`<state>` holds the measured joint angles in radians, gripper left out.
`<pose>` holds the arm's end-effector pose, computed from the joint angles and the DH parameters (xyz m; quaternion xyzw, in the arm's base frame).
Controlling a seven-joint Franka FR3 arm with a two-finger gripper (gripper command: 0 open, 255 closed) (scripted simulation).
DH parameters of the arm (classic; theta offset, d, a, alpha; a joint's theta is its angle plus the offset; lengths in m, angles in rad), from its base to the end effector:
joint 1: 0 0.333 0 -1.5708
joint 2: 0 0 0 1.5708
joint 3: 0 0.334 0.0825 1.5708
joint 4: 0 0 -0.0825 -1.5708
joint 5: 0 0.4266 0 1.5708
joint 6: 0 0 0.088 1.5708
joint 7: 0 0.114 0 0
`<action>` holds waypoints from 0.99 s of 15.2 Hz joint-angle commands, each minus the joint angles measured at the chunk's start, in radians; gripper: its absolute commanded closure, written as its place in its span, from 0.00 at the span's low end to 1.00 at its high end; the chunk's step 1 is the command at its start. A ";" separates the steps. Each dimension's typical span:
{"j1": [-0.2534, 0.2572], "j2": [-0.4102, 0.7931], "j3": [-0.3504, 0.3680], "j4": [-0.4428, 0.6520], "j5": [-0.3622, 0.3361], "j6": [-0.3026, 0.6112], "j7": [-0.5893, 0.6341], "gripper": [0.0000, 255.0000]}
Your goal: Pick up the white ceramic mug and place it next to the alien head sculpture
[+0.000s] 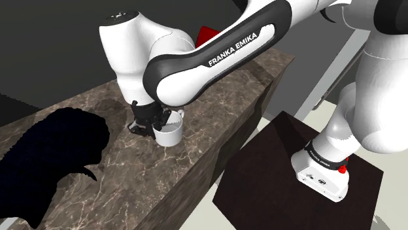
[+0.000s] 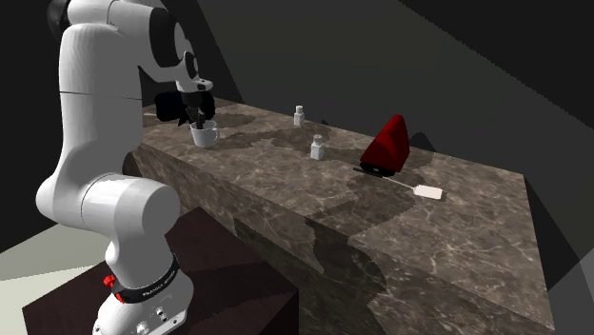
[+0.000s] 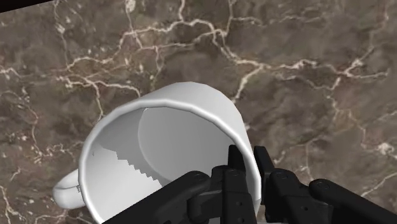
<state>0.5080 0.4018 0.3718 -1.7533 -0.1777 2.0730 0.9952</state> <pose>0.4601 0.5100 0.3371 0.9994 -0.0244 -0.0109 0.0234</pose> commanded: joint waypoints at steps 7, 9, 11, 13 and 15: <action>0.000 0.002 -0.001 -0.001 -0.001 0.004 0.000 0.00; 0.000 0.002 -0.001 -0.001 -0.001 0.004 0.000 0.00; 0.000 0.002 -0.001 -0.001 -0.001 0.004 0.000 0.00; -0.001 -0.010 0.002 0.016 0.005 -0.024 -0.004 0.00; -0.002 -0.032 0.008 0.054 0.017 -0.083 -0.012 0.00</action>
<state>0.5057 0.3816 0.3765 -1.7140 -0.1667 2.0175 0.9861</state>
